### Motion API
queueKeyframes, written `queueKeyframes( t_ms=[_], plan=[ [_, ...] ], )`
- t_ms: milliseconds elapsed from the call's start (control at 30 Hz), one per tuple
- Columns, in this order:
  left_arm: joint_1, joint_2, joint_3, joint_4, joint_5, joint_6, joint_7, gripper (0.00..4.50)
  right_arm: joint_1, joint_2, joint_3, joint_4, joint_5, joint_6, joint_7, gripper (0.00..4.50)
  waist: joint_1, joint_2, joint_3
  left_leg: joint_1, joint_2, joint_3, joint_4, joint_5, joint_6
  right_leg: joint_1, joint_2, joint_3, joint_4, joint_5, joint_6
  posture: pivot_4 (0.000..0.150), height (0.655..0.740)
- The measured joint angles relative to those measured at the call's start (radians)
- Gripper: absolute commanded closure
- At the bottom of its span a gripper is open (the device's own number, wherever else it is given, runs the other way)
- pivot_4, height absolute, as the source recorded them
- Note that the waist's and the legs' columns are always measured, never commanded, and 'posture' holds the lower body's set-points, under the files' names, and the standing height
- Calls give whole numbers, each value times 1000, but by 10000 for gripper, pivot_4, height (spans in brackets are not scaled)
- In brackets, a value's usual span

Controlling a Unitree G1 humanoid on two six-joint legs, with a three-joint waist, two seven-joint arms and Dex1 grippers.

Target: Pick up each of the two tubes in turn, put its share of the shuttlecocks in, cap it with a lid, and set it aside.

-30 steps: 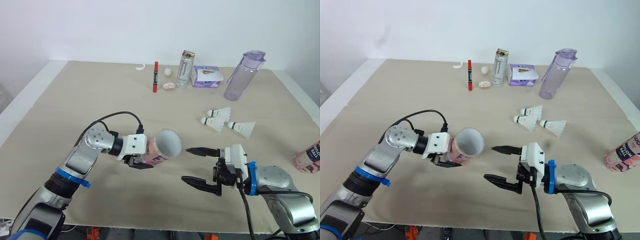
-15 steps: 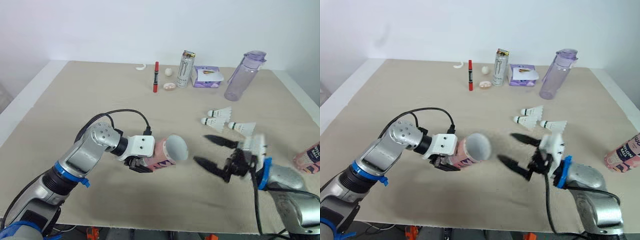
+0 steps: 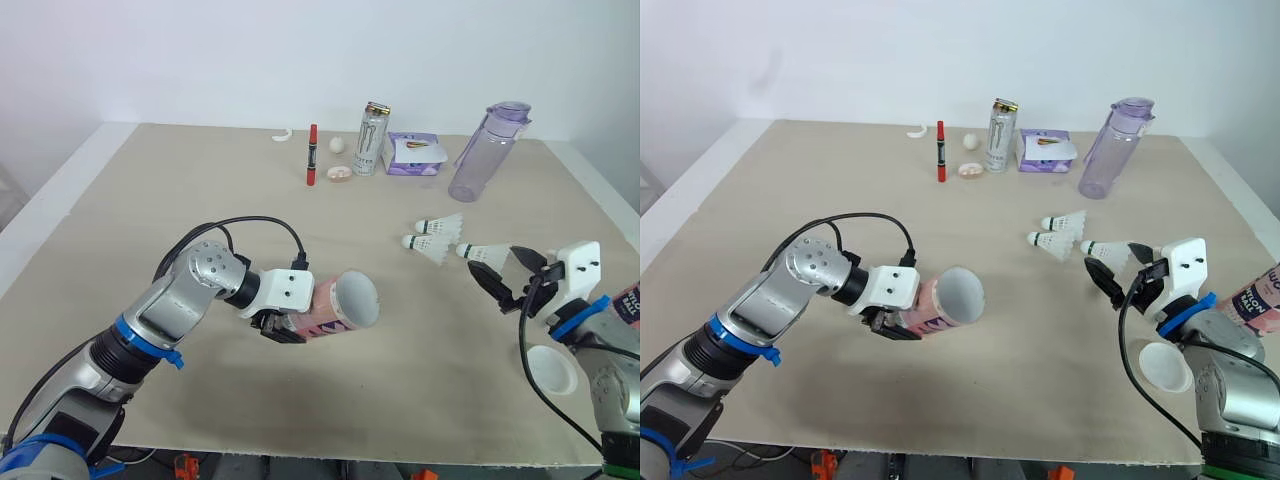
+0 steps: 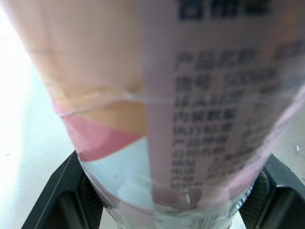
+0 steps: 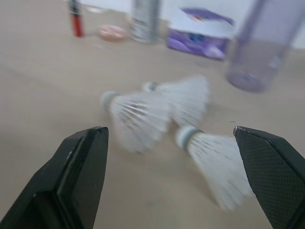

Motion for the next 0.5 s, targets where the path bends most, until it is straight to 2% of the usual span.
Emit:
queueKeyframes(
  t_ms=[233,500],
  plan=[
    [1,2,-1,-7,0,14,5,12896,-66,-8,5,69,-34,-17,10,0,0,1,0,0,0,0,0,1,1,0,0,0,0,0,0,1500,7400],
    [11,6,1,-23,-1,26,19,12896,-37,10,75,-68,-11,31,54,0,0,1,0,0,0,0,0,1,1,0,1,1,0,1,0,1500,7400]
  ],
)
